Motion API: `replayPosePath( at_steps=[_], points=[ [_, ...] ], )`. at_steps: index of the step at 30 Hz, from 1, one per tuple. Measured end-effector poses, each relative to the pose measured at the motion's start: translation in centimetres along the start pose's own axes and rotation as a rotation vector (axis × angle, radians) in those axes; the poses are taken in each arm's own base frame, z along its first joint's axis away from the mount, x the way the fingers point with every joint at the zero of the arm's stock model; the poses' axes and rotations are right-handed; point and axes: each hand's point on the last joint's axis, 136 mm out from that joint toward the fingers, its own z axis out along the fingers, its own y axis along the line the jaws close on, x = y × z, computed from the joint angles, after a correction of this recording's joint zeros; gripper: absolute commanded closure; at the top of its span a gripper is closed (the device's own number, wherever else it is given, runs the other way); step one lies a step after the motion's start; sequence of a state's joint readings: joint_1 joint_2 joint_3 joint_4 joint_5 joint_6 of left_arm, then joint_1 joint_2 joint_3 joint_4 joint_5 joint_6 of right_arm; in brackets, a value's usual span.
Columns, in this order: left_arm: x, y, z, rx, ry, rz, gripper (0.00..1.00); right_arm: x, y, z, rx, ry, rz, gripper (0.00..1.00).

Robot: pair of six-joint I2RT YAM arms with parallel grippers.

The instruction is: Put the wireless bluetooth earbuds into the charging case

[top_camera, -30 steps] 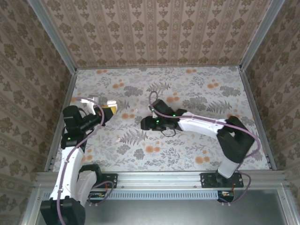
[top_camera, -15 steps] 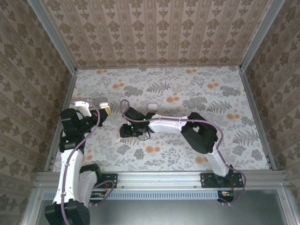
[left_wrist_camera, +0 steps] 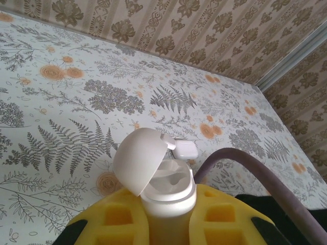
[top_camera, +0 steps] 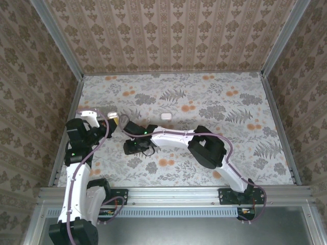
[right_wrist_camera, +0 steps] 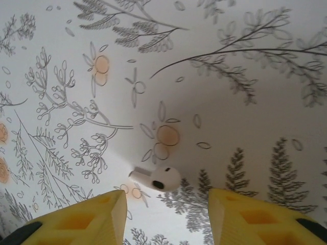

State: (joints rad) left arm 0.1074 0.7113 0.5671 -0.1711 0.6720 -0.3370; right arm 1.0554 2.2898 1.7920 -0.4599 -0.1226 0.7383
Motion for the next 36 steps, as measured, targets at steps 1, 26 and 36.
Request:
replayPosePath(
  at_steps=[1,26,36],
  points=[
    [0.1,0.0,0.0,-0.001,0.002,-0.001,1.0,0.1,0.2,0.1,0.014,0.003,-0.012,0.54],
    [0.2,0.8,0.0,-0.043,0.002,0.01,1.0,0.2,-1.0,1.0,0.233,0.02,-0.105,0.72],
    [0.5,0.3,0.1,-0.019,0.017,0.008,1.0,0.7,-4.8,-0.8,0.251,-0.003,-0.098,0.79]
  ],
)
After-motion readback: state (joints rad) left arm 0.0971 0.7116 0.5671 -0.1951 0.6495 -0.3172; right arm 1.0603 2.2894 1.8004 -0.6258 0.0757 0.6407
